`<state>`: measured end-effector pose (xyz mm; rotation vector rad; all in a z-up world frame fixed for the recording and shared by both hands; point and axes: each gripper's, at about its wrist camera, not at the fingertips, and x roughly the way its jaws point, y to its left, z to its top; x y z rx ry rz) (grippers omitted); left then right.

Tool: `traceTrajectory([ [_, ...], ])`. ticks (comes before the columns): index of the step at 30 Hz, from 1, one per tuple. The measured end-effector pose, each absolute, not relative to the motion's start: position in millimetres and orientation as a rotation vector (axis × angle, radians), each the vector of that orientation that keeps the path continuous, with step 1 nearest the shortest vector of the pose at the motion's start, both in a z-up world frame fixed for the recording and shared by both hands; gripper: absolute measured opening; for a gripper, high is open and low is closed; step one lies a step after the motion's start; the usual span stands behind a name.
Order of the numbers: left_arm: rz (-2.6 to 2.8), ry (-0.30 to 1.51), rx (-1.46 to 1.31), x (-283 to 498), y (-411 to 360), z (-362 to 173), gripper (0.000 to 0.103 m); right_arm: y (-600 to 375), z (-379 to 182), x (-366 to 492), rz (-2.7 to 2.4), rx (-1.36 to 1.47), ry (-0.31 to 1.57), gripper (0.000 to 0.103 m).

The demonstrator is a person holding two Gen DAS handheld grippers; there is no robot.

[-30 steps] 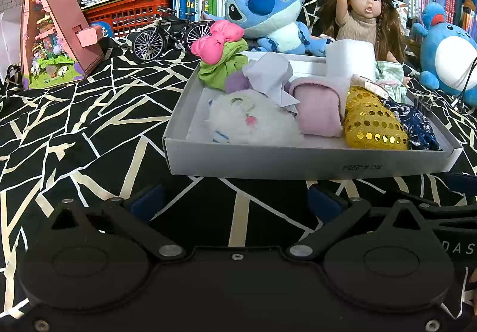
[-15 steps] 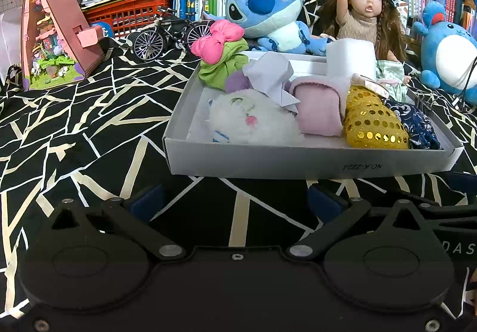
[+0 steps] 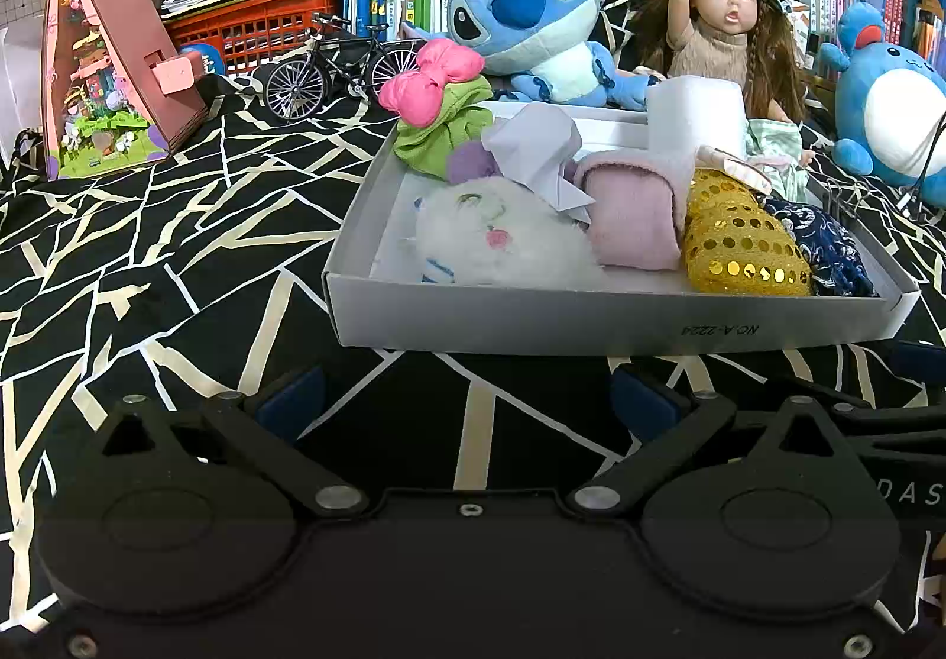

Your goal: Organize soft objects

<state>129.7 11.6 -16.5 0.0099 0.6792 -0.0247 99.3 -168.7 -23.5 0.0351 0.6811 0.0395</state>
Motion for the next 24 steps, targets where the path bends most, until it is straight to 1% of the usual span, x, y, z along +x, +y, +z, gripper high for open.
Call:
traceTrajectory([
  [24, -0.024, 0.679, 0.011, 129.8, 11.2, -16.6, 0.103, -168.7, -23.7, 99.2, 0.039, 0.035, 0.681, 0.103],
])
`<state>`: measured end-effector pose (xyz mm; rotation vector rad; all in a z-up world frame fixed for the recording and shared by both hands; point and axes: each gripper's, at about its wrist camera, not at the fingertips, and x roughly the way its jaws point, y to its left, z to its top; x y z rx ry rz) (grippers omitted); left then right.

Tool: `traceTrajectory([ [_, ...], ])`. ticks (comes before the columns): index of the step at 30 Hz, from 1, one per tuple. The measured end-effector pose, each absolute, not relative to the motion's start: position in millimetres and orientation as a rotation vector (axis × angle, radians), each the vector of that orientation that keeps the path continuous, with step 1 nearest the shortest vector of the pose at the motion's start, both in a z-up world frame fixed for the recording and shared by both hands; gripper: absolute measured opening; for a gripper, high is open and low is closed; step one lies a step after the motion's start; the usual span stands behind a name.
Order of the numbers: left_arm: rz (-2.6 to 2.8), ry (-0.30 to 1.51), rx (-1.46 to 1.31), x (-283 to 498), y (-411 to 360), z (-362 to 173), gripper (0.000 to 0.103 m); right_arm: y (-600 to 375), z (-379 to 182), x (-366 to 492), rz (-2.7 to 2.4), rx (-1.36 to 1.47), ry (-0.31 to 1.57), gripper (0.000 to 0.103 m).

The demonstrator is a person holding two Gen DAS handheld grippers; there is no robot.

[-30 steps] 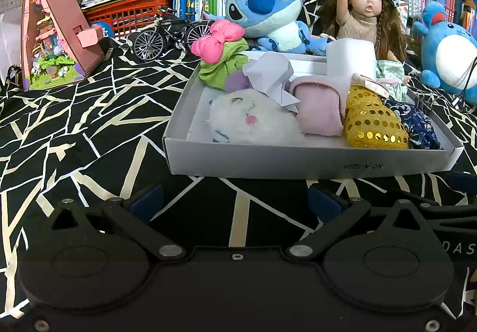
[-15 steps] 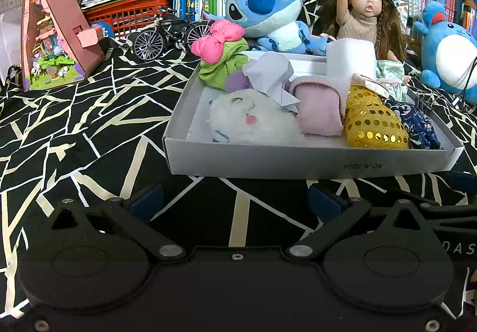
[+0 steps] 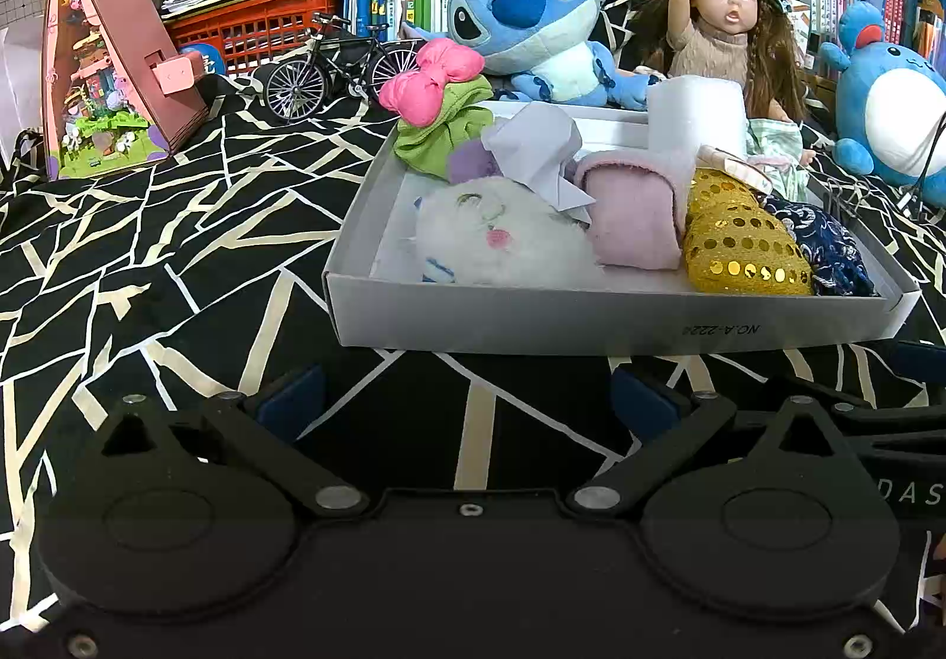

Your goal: Organize soft objects

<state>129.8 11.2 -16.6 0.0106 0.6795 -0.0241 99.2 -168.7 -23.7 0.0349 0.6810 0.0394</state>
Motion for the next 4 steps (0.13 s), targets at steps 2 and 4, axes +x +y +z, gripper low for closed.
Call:
traceTrajectory([
  [2, -0.024, 0.679, 0.011, 129.8, 11.1, -16.7, 0.103, -168.6, -23.7, 99.3, 0.039, 0.035, 0.681, 0.103],
  [4, -0.024, 0.68, 0.011, 129.8, 11.1, -16.7, 0.103, -168.6, -23.7, 99.3, 0.039, 0.035, 0.681, 0.103],
])
